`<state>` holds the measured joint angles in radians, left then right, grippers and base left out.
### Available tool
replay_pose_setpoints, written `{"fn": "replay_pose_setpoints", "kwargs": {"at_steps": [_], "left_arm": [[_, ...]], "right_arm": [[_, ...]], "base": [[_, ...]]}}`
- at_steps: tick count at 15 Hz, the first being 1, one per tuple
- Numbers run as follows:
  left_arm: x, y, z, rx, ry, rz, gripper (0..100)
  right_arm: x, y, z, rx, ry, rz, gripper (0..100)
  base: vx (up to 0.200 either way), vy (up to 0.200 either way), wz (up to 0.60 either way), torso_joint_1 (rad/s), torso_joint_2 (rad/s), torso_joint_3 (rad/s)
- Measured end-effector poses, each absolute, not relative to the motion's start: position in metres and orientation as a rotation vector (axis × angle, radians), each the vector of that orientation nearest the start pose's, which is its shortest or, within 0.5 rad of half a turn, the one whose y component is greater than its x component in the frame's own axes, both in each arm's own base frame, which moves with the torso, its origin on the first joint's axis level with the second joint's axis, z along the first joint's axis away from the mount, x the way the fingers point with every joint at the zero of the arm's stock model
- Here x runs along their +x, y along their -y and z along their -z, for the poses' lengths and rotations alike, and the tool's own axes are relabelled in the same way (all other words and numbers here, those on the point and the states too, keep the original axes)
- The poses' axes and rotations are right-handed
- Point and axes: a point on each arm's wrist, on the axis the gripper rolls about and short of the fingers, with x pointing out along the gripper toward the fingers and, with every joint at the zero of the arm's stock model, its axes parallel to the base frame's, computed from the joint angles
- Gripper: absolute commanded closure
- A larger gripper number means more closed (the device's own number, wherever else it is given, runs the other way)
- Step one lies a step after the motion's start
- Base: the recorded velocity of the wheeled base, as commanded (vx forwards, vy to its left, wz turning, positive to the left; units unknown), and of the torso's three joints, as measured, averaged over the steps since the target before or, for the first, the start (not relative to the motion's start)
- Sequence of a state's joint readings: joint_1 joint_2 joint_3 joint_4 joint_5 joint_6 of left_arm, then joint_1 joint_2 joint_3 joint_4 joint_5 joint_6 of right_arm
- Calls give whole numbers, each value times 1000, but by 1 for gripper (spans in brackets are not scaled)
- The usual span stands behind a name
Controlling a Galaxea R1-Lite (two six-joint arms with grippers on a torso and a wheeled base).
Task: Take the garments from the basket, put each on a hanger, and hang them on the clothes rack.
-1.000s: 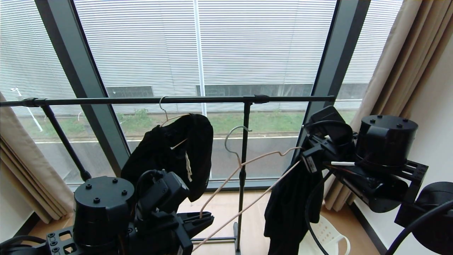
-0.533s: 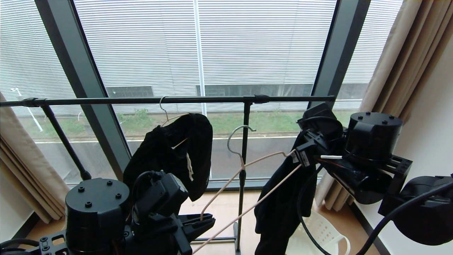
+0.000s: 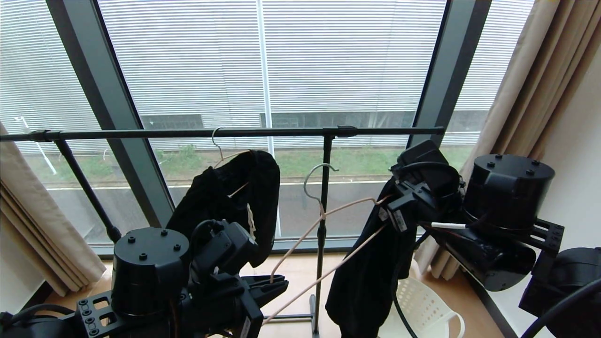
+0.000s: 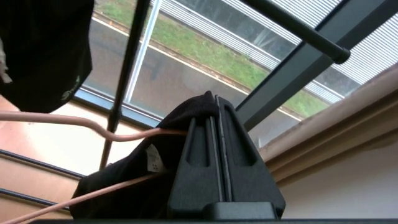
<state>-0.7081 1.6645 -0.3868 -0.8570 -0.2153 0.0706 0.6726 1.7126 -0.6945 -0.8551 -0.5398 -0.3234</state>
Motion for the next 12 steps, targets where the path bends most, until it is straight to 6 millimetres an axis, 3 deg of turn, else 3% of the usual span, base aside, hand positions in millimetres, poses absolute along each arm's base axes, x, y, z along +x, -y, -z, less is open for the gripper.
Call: {"fn": "replay_pose_setpoints", "kwargs": {"at_steps": [4, 12], "left_arm": [[181, 165, -109, 177, -398, 937, 100], [180, 166, -108, 176, -405, 943, 100]], "right_arm": [[228, -195, -174, -411, -87, -226, 100], [185, -239, -184, -371, 12, -416, 100]], "base": [[0, 0, 0, 0, 0, 0], [0, 0, 0, 0, 0, 0]]}}
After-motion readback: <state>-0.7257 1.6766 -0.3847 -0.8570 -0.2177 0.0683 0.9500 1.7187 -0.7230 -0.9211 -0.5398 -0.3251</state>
